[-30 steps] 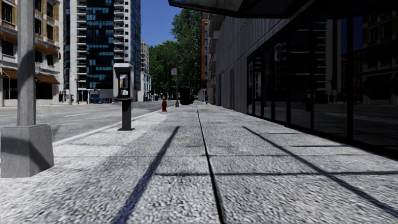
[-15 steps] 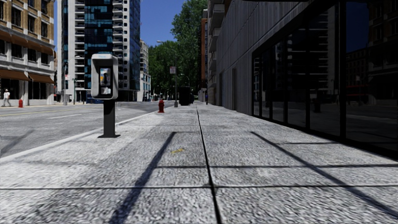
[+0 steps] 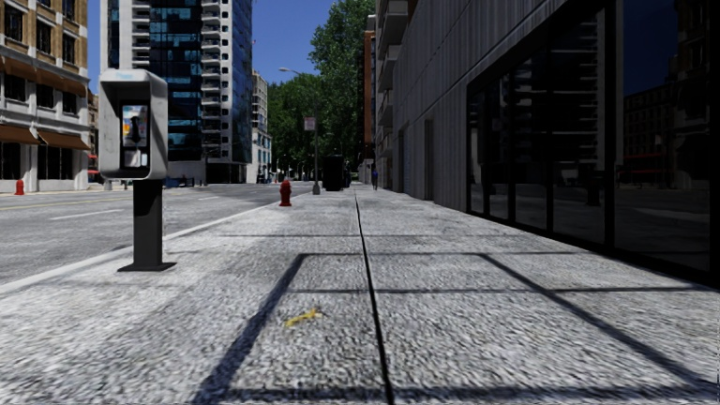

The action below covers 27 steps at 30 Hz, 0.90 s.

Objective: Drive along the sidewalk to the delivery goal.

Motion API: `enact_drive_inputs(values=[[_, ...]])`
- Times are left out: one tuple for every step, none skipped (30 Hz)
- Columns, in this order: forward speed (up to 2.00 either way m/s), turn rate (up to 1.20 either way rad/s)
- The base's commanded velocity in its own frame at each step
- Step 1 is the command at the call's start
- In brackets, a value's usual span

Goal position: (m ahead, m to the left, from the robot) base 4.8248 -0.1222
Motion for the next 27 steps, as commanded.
enact_drive_inputs(values=[[2.00,0.00],[2.00,0.00],[2.00,0.00],[2.00,0.00],[2.00,0.00],[2.00,0.00],[2.00,0.00],[2.00,0.00],[2.00,0.00],[2.00,0.00],[2.00,0.00],[2.00,0.00],[2.00,0.00],[2.00,0.00],[2.00,0.00],[2.00,0.00],[2.00,0.00],[2.00,0.00],[2.00,0.00],[2.00,0.00],[2.00,0.00],[2.00,0.00],[2.00,0.00],[2.00,0.00],[2.00,0.00],[2.00,0.00],[2.00,0.00]])
